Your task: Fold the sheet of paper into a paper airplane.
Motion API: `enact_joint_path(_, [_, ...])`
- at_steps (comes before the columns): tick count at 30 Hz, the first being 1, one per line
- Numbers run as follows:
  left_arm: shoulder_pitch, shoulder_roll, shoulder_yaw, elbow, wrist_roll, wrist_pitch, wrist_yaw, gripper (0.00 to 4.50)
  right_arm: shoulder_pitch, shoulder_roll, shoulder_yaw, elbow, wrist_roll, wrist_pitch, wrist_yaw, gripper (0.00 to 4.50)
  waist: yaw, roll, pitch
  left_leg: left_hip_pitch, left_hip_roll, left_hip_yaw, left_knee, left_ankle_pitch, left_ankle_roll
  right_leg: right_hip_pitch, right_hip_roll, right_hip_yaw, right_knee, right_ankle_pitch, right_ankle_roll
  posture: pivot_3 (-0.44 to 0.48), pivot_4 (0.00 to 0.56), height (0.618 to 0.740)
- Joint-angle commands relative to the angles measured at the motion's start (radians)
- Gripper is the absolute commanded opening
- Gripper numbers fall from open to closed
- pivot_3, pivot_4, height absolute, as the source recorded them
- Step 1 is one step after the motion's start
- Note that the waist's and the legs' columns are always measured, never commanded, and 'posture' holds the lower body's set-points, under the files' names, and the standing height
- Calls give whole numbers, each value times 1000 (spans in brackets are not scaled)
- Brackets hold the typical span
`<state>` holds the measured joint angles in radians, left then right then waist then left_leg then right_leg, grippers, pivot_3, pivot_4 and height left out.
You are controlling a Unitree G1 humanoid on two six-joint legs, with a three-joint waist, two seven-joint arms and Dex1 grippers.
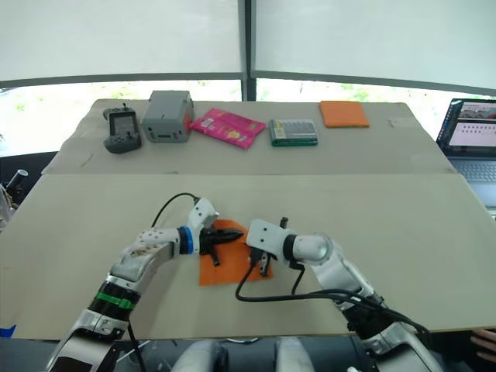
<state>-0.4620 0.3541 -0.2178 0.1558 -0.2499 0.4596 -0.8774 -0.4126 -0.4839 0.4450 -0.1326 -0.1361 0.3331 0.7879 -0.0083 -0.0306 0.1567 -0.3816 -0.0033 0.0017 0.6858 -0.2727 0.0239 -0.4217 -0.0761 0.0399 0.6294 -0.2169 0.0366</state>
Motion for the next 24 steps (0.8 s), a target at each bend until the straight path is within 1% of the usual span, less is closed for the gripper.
enact_joint_path(1, [-15, -7, -30, 9, 29, -26, -12, 0, 17, -23, -1, -10, -28, 25, 2, 31, 0, 0, 0, 0, 0, 0, 0, 0, 0, 0, 0, 0, 0, 0, 0, 0, 150, 740])
enact_joint_path(4, [-16, -2, -52, 24, 59, -33, -12, 0, 21, -12, -32, -30, -13, 51, -15, 31, 4, 0, 0, 0, 0, 0, 0, 0, 0, 0, 0, 0, 0, 0, 0, 0, 150, 740])
enact_joint_path(8, [-28, 8, -55, 52, 88, -62, -17, 0, 16, -39, -67, -90, 7, 92, 9, 1228, 8, 0, 0, 0, 0, 0, 0, 0, 0, 0, 0, 0, 0, 0, 0, 0, 150, 740])
enact_joint_path(10, [-33, 12, -53, 62, 92, -70, -21, 0, 12, -59, -90, -129, 23, 116, 27, 1971, 8, 0, 0, 0, 0, 0, 0, 0, 0, 0, 0, 0, 0, 0, 0, 0, 150, 740])
enact_joint_path(13, [-36, 15, -52, 71, 95, -79, -27, 0, 11, -71, -143, -181, 79, 186, 50, 2967, 6, 0, 0, 0, 0, 0, 0, 0, 0, 0, 1, 0, 0, 0, 0, 0, 150, 740])
enact_joint_path(16, [-36, 12, -51, 76, 96, -85, -29, 0, 20, -15, -211, -192, 163, 247, 23, 2967, 4, 0, 0, 0, 0, 0, 0, 0, 0, 0, 1, 0, 0, 0, 0, 0, 150, 740])
enact_joint_path(17, [-35, 11, -50, 76, 97, -85, -30, 0, 19, -12, -210, -183, 153, 236, 9, 2748, 3, 0, 0, 0, 0, 0, 0, 0, 0, 0, 2, 0, 0, 0, 0, 0, 150, 740])
enact_joint_path(24, [-40, 11, -42, 84, 103, -91, -31, 0, 9, 90, -194, -74, 143, 232, -101, 301, -2, 0, 0, 0, 0, 0, 0, 0, 0, 0, 1, 0, 0, 0, 0, 0, 150, 740])
